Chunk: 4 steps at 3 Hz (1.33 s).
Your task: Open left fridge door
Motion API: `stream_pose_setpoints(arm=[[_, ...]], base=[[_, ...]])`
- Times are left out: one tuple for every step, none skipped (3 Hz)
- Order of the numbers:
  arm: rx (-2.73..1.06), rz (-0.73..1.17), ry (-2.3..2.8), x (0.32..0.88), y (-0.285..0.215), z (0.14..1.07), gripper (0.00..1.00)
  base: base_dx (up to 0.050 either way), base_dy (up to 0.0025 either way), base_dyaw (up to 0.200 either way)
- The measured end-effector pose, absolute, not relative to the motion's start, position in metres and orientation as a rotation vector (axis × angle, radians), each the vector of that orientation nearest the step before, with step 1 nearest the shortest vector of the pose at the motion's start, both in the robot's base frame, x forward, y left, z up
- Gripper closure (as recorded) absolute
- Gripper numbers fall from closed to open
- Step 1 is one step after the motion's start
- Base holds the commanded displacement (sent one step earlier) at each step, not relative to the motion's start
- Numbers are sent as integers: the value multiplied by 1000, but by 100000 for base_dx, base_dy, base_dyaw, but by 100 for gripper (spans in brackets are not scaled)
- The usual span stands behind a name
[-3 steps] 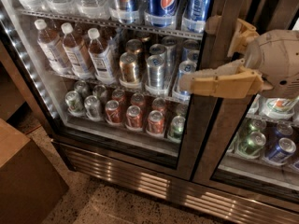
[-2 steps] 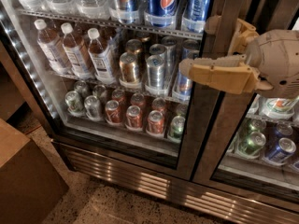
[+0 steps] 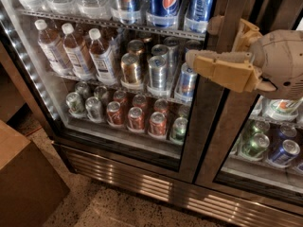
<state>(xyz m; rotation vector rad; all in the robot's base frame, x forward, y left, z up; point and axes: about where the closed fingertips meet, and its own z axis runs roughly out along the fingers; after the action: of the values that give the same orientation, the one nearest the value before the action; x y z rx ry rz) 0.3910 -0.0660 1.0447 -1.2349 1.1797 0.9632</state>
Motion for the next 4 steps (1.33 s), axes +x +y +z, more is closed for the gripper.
stream_pose_setpoints(arm=[[-1235, 963, 1180, 391, -66, 1045, 100], [-1235, 963, 1180, 391, -66, 1045, 100], [-1235, 963, 1180, 391, -66, 1045, 100], [-1235, 963, 1180, 391, -66, 1045, 100]], base=[[-5000, 1, -8], [-5001, 4, -30], [-5000, 0, 0], [-5004, 9, -65]])
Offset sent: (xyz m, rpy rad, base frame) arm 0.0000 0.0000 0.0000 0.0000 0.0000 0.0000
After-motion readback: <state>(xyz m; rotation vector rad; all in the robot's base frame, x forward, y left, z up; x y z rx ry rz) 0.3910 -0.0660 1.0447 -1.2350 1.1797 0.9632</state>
